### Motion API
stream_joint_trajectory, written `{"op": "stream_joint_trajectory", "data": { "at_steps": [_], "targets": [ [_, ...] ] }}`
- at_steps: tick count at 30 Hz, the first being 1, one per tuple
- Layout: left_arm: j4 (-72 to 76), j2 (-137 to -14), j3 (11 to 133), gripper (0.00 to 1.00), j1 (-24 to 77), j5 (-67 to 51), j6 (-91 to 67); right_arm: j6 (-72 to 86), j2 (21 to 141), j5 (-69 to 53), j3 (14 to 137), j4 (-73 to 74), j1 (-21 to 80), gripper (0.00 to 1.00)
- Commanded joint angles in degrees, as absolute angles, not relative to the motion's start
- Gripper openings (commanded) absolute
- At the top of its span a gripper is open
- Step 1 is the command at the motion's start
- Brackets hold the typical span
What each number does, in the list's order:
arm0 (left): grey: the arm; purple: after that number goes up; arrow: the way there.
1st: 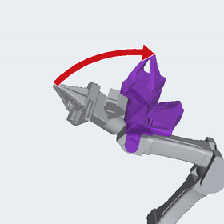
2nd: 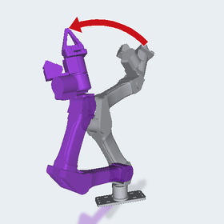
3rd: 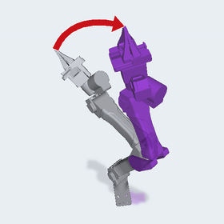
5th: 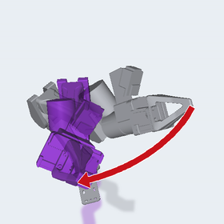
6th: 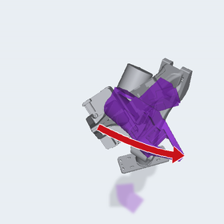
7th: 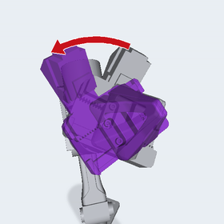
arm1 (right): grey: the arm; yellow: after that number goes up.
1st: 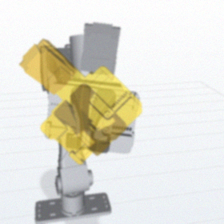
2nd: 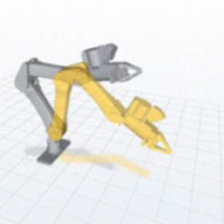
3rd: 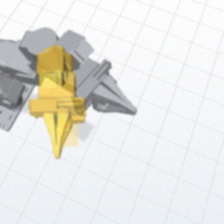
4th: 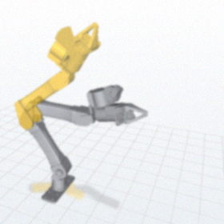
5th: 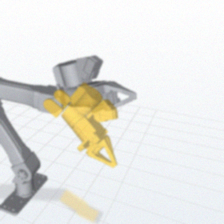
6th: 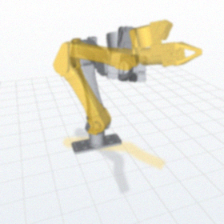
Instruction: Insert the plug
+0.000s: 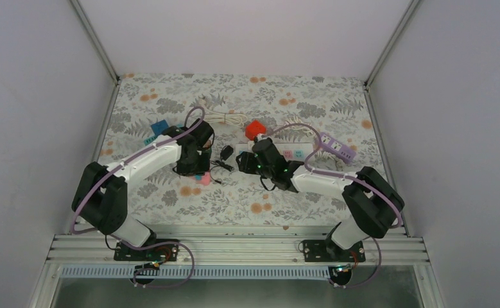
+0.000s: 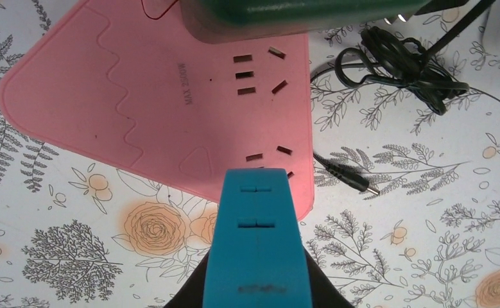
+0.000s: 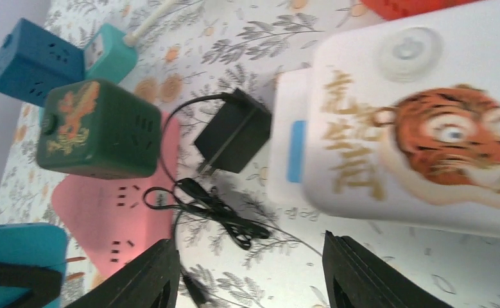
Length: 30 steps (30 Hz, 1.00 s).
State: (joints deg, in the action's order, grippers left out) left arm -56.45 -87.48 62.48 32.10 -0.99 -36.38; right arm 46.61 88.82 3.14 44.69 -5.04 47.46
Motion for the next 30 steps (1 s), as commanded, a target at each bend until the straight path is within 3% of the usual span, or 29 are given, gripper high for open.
{"op": "stream_joint_trajectory", "data": {
  "at_steps": [1, 7, 30],
  "targets": [
    [-56.97, -88.84, 64.28, 0.02, 33.0, 1.12, -40.46, 47.9, 86.7, 7.58, 42.22, -4.29, 45.56, 0.61],
    [-55.67, -91.71, 65.15, 0.02, 33.59, 0.21, -40.34, 47.14, 84.4, 7.66, 39.87, -5.4, 44.39, 0.68],
    [-55.64, -95.61, 65.8, 0.02, 33.75, 4.05, -38.21, 46.82, 85.55, 5.98, 40.17, -6.28, 44.03, 0.67]
  ]
}}
